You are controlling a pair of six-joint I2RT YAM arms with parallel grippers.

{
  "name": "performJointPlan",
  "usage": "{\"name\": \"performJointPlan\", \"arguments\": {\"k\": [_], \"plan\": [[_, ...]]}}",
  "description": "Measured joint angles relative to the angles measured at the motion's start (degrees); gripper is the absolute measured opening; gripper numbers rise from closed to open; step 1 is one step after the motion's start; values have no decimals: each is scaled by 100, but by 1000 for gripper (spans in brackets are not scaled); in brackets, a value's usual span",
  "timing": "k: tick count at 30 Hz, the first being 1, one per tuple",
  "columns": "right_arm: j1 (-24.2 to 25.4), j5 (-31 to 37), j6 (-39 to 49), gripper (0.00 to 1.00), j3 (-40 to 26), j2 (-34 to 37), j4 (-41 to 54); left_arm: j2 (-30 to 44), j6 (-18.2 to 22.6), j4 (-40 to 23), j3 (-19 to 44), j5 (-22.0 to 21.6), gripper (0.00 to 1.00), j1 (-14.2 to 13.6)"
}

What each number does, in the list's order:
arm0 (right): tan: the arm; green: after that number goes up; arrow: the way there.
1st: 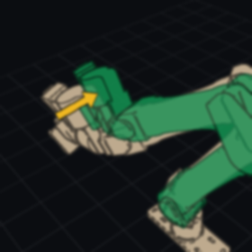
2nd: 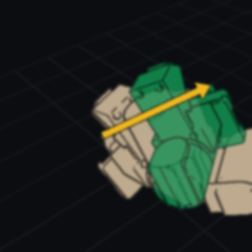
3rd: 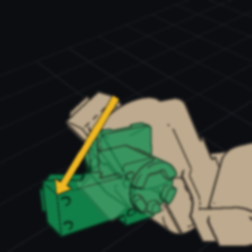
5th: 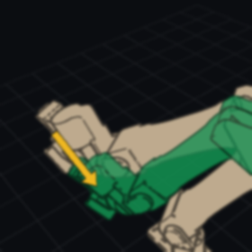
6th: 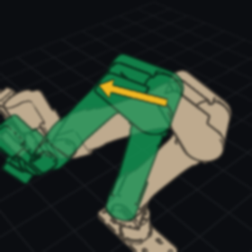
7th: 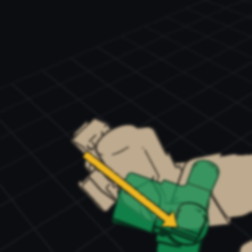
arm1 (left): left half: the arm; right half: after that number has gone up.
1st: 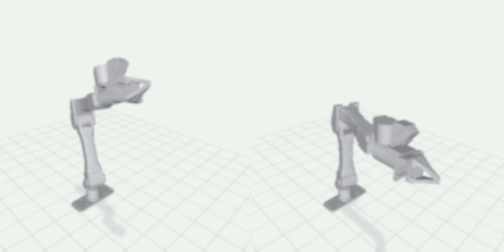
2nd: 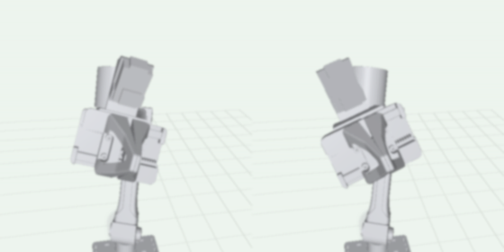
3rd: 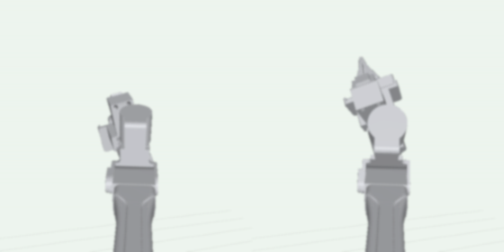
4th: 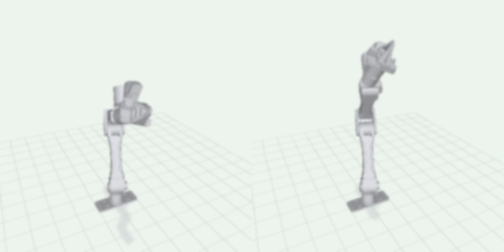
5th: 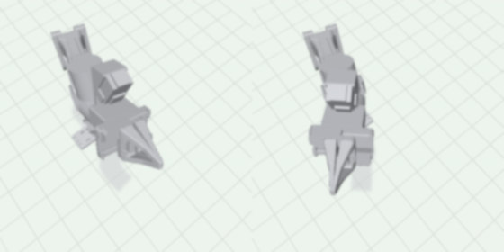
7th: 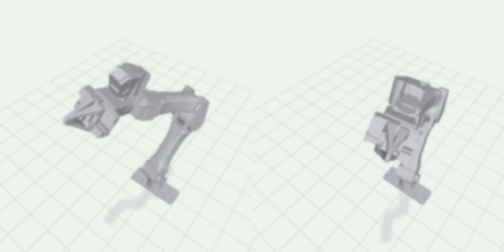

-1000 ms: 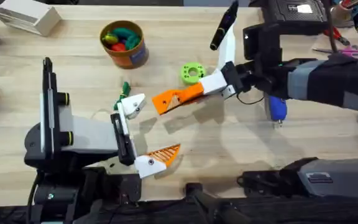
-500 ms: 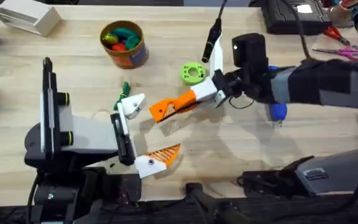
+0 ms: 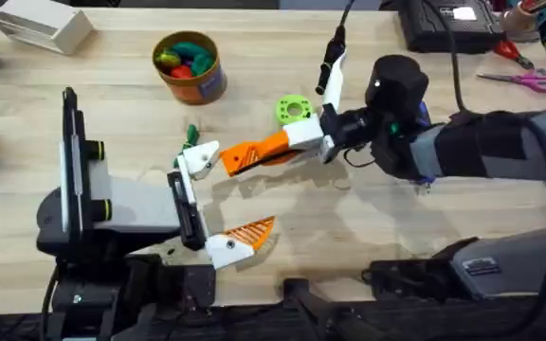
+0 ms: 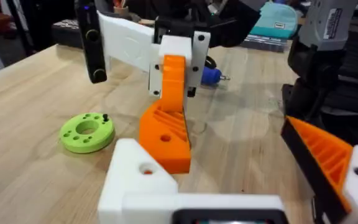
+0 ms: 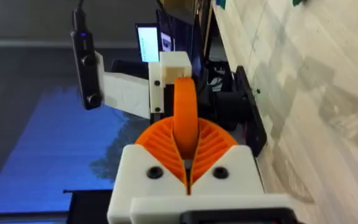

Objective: Pick up the gripper from the table and insert it into the empty holder that is missing its gripper. Then pick up a screw, insert it into the mounting hole, and use the screwdriver to tighten it. Finally, clean up the table by picking up the vegetable and placing it into the bucket.

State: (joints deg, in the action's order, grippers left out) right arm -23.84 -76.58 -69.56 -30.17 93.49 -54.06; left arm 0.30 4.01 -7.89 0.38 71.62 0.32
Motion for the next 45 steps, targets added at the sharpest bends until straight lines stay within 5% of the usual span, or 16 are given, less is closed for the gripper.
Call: {"name": "performJointPlan", "arguments": {"k": [45], "plan": [[-504, 467, -568, 17, 382, -91, -1137, 0, -17, 6, 0, -29, 986, -2]]}}
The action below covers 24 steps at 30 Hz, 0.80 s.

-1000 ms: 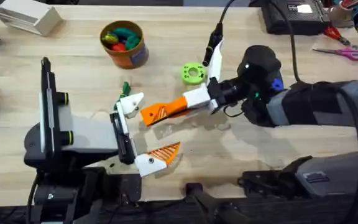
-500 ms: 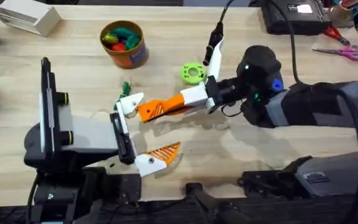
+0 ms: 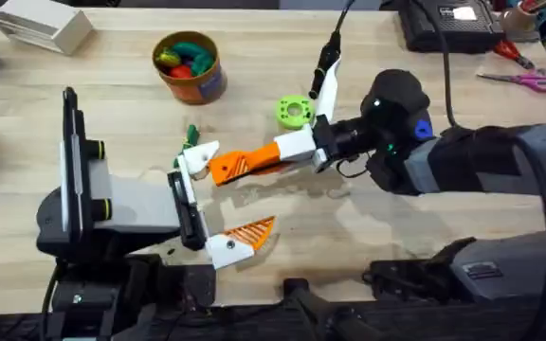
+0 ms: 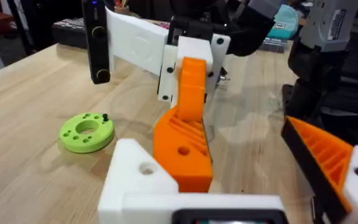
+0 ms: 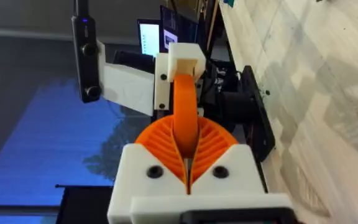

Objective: Pick up the gripper from the table and insert it into the empty holder that is missing its gripper. Then pick up a screw, insert it into the mounting hole, and use the screwdriver to tighten it. Finally, clean up the table by picking up the vegetable and placing it into the bucket.

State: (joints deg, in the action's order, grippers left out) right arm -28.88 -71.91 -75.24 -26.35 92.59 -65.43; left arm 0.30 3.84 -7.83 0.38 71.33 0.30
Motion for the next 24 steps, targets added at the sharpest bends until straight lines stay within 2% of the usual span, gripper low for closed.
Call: {"name": "performJointPlan", "arguments": {"k": [15, 24], "plan": [[-55, 243, -85, 17, 0, 1, -13, 0, -1, 3, 0, -11, 986, 2], [-212, 600, -490, 16, 0, 1, -31, 0, -45, 3, 0, -24, 985, 2]]}}
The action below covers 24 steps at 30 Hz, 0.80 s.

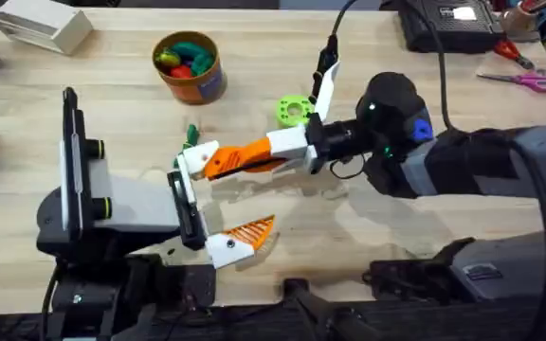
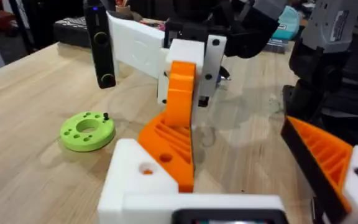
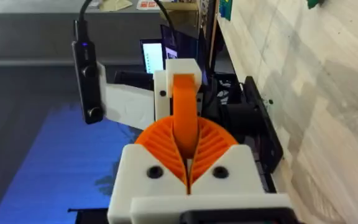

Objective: Pick up the gripper from the table and insert it into the empty holder that is missing its gripper. Then pick up a screw, insert it into the mounting hole, and use the screwdriver to tighten it. Finally, clean up the table by picking up the vegetable and placing it into the bucket.

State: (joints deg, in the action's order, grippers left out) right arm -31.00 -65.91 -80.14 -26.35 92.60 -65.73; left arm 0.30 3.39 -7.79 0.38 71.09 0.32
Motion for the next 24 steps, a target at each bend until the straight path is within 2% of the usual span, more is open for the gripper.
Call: {"name": "performJointPlan", "arguments": {"k": [24], "plan": [[-162, 203, -137, 16, -208, -2, 420, 2, -105, -2, 0, 2, 985, 0]]}}
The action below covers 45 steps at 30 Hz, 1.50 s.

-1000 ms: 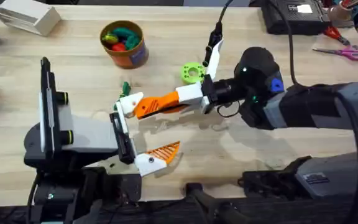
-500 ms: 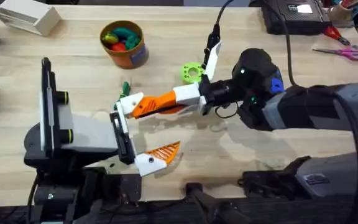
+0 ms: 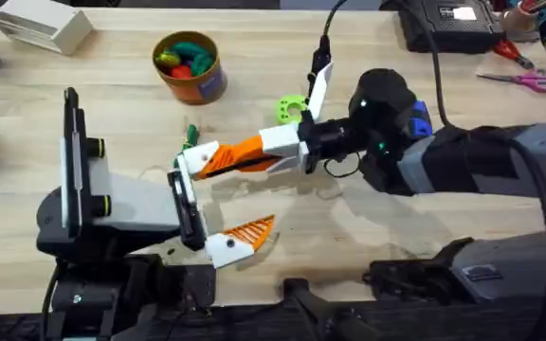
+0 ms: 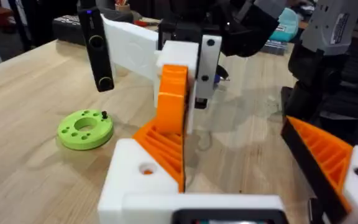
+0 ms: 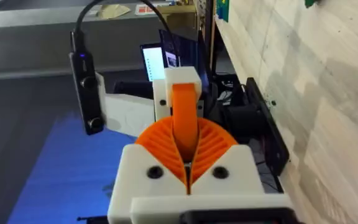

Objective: Pick up the gripper from the table and insert it into the empty holder that is missing its gripper. Then pick up a screw, insert it into the mounting hole, and use the screwdriver to tighten it. Finally, clean up the table by picking up the vegetable and placing it into the bucket.

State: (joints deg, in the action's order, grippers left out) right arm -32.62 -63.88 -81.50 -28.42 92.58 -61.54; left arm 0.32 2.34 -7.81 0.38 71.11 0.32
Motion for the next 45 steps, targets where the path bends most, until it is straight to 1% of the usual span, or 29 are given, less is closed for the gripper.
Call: {"name": "performJointPlan", "arguments": {"k": [11, 14, 32, 45], "plan": [[-96, 76, -64, 16, -85, 9, 52, -2, 22, 9, 0, -28, 985, 0], [-138, 92, -75, 16, -169, 103, 45, -2, 21, 9, 0, -44, 985, 20], [-158, 155, -56, 16, -304, 131, 179, -2, 27, 28, 0, -136, 985, 48], [-24, -107, 110, 16, -321, 131, 204, -2, 91, 7, 9, -44, 985, 27]]}}
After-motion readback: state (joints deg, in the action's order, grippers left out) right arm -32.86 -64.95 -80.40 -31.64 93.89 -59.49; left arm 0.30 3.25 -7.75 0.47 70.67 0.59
